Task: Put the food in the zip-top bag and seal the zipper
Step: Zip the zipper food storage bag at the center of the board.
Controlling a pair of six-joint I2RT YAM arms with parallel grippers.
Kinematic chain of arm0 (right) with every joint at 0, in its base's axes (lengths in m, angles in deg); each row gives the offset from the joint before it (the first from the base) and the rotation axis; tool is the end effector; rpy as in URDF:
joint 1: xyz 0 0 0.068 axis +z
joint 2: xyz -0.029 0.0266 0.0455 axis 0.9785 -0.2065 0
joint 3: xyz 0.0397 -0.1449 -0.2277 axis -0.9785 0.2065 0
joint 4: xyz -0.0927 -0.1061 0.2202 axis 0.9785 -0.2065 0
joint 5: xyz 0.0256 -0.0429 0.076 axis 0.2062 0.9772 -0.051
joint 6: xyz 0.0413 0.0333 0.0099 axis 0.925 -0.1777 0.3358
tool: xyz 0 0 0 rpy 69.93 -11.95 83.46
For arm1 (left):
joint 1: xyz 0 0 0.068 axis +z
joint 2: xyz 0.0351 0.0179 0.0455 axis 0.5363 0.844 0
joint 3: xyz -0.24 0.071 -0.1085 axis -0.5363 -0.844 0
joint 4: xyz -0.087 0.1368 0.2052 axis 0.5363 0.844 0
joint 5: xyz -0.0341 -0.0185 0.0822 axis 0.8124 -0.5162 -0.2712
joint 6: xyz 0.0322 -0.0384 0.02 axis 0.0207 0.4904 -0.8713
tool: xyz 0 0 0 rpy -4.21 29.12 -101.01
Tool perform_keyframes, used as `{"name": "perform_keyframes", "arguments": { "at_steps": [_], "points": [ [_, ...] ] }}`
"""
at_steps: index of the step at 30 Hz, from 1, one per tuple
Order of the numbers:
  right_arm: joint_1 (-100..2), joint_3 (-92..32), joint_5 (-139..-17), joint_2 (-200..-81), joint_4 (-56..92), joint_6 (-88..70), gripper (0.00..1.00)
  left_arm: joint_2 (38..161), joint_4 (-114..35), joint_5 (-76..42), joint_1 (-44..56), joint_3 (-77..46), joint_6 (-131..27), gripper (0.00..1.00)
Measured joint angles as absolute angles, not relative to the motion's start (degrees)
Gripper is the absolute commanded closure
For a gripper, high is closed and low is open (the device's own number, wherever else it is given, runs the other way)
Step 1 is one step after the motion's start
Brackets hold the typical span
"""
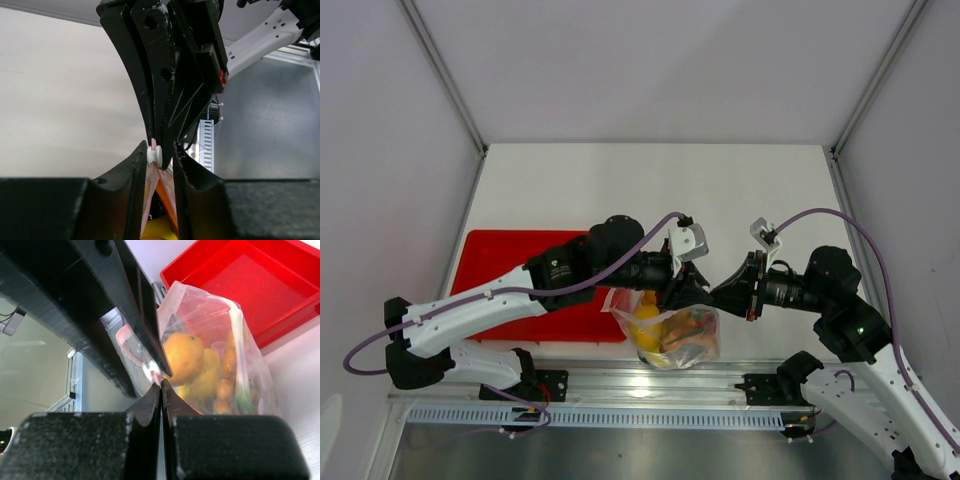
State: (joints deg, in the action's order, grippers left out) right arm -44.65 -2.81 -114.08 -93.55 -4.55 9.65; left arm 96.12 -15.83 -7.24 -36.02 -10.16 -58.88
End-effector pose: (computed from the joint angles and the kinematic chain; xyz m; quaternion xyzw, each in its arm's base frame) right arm 0.0879 0.0875 0.3667 -0.2920 0.6829 0.5438 0.3907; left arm 0.0925 -0.2640 0.4176 0.4945 0.6230 -0.4547 0.4007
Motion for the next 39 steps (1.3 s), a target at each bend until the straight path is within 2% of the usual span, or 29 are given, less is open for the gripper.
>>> {"name": "perform_keyframes", "arguments": {
  "at_steps": [3, 28, 29, 31, 33, 35, 39],
  "points": [
    [-44.5, -2.9, -114.3, -93.7, -4.9, 9.6, 1.00, 96.4, -15.6, -7.1, -35.9, -10.1, -58.7, 0.99],
    [-44.0, -1.2, -106.9, -90.7, -2.9, 16.0, 1.00, 95.3, -15.9, -7.6, -35.5, -11.2, -56.5, 0.99],
    [-44.0, -1.1, -107.4, -90.7, -2.8, 15.6, 0.97, 95.1, -15.9, -7.5, -35.5, -11.4, -56.4, 0.99],
    [-44.0, -1.1, -108.1, -90.7, -2.8, 14.8, 0.78, 94.9, -15.8, -7.2, -35.5, -11.4, -56.4, 0.99],
    [-44.1, -1.1, -108.7, -90.5, -3.0, 12.9, 0.72, 94.8, -15.8, -6.8, -35.5, -11.4, -56.3, 0.99],
    [-44.1, -1.1, -110.1, -90.3, -3.3, 10.8, 0.68, 94.8, -15.7, -6.2, -35.5, -11.4, -56.1, 1.00],
    [-44.1, -0.7, -113.7, -90.5, -2.5, 8.4, 0.68, 94.8, -15.5, -4.4, -35.3, -11.4, -55.8, 0.99]
  ]
}}
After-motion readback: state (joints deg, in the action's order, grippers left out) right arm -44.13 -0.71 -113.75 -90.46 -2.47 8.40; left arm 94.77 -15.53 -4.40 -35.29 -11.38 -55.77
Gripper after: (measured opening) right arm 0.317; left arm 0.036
